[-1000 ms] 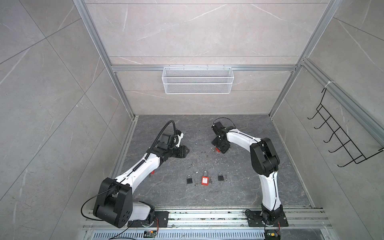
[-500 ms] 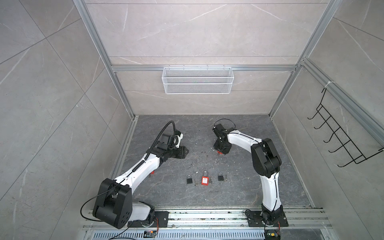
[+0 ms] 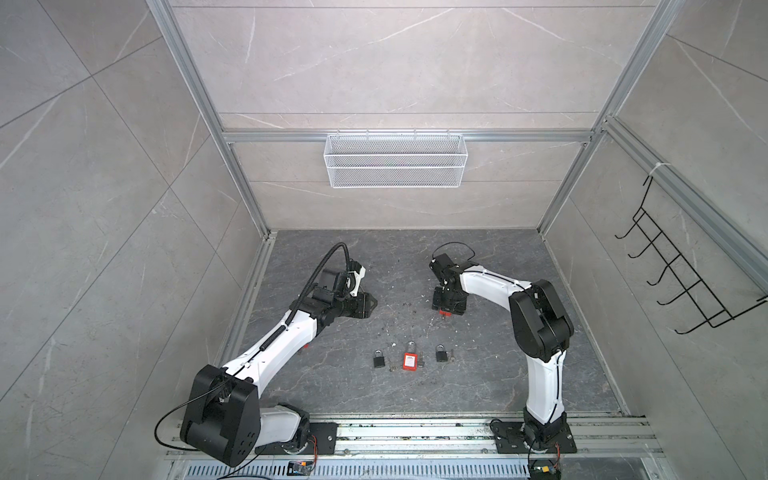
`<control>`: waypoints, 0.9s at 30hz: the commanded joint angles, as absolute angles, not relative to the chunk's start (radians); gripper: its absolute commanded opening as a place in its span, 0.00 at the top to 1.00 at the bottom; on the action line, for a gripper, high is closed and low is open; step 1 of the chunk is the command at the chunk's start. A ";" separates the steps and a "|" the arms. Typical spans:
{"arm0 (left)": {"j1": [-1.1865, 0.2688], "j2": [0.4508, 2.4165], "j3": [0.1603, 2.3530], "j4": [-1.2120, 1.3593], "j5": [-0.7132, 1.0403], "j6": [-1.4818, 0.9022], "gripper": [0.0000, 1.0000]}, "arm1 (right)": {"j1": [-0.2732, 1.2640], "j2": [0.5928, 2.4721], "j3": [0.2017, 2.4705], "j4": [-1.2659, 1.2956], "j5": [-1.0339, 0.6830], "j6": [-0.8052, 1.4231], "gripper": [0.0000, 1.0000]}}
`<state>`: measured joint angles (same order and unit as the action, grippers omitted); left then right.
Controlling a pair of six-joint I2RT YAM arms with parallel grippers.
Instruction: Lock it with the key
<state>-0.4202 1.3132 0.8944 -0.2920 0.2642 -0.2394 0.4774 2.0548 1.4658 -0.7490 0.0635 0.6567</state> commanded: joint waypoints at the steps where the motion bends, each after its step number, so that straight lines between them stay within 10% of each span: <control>1: -0.434 1.276 0.895 -0.294 0.257 -0.249 0.47 | 0.479 2.073 1.485 -0.786 0.077 0.628 0.44; 13: -0.460 1.239 0.891 -0.297 0.251 -0.215 0.48 | 0.485 1.968 1.455 -0.767 0.116 0.492 0.65; 27: -0.469 1.109 0.888 -0.205 0.564 0.221 0.49 | 0.509 1.309 1.192 -0.828 -0.290 -0.450 0.71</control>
